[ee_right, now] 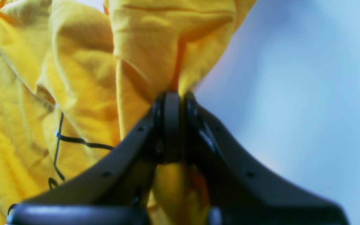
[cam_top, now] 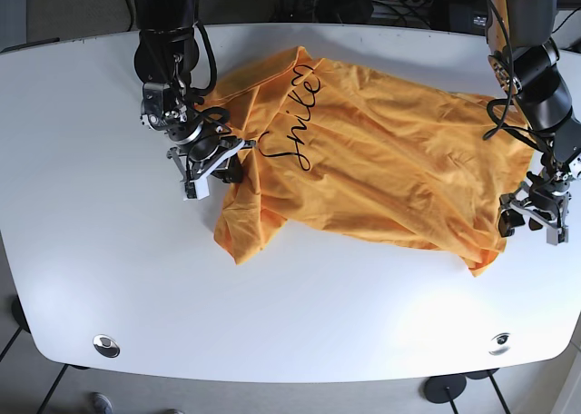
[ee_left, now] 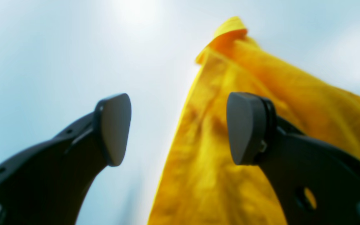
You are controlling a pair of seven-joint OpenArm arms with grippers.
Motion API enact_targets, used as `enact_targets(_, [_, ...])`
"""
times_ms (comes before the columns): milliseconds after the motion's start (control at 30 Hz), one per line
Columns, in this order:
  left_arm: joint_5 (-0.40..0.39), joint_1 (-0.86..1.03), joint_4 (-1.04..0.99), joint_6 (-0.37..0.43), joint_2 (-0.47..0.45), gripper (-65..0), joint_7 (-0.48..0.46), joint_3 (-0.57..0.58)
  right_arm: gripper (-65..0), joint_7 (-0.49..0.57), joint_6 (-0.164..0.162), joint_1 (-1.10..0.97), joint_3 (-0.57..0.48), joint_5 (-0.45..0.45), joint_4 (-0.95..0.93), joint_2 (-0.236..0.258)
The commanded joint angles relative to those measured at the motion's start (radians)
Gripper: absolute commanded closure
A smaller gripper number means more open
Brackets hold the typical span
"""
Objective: Fold the T-shirt properly
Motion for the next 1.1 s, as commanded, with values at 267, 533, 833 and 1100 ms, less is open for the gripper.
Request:
enact_targets(267, [-0.016,0.006,-0.063,-0.028,0.037,-44.9,-0.016,0.001,-2.1,-0.019,0.004,0.007,-0.001,-0.005,0.01,0.002])
enact_targets(533, [-0.013,0.0,-0.057,-0.011,0.116,-22.2,-0.021,0.059,-2.1,-0.019,0.005,0.004,-0.001,-0.005,0.017,0.002])
enact_targets(833, [-0.019,0.125,0.33,-0.028,0.117,0.0,0.09,0.05,-1.9,-0.026,0.005,-0.06,-0.002,-0.004,0.202,0.006])
enact_targets(1100, [-0.021,0.329,0.965,-0.028,0.22,0.0,0.338,-0.018,-1.9,-0.029,-0.001,-0.181,-0.001,-0.005,0.495,0.098])
